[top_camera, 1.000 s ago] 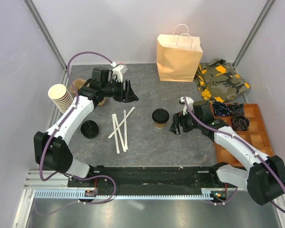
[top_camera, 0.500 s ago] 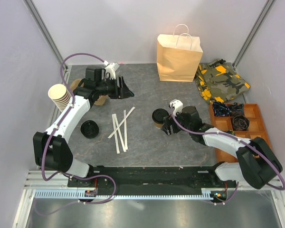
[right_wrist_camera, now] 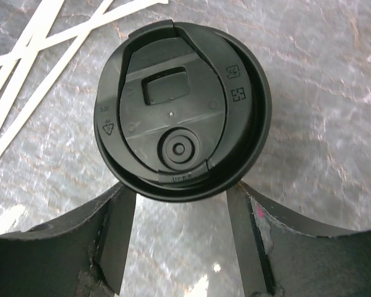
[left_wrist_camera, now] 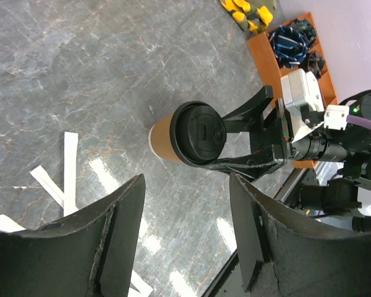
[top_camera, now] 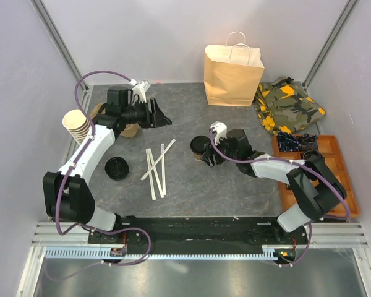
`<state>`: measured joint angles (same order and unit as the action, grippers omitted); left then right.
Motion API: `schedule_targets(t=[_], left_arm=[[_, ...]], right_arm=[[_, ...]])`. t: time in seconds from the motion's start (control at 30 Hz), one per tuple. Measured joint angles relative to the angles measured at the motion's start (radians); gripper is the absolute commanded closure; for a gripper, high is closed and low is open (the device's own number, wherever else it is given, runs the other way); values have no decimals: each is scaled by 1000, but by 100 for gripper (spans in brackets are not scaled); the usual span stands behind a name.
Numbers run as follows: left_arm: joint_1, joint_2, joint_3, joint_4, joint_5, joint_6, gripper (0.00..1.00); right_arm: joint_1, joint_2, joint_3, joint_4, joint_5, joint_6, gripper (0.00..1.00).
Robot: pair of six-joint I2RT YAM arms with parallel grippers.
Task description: Pack the takeout coffee
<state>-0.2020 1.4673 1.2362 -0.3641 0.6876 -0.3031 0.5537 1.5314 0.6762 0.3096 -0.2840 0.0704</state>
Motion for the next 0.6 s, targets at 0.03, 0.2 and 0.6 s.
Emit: schedule_targets(t=[0.03, 0.2, 0.6], left_arm=[[4, 0, 0, 1, 0, 0, 36], [31, 0, 0, 2, 5, 0, 36], [90, 0, -16, 4, 33, -6, 36]], right_arm=[[0, 13, 8, 6, -2, -1, 33], [1, 114, 81, 23, -21, -12, 33], [11, 363, 343, 16, -82, -16, 30]])
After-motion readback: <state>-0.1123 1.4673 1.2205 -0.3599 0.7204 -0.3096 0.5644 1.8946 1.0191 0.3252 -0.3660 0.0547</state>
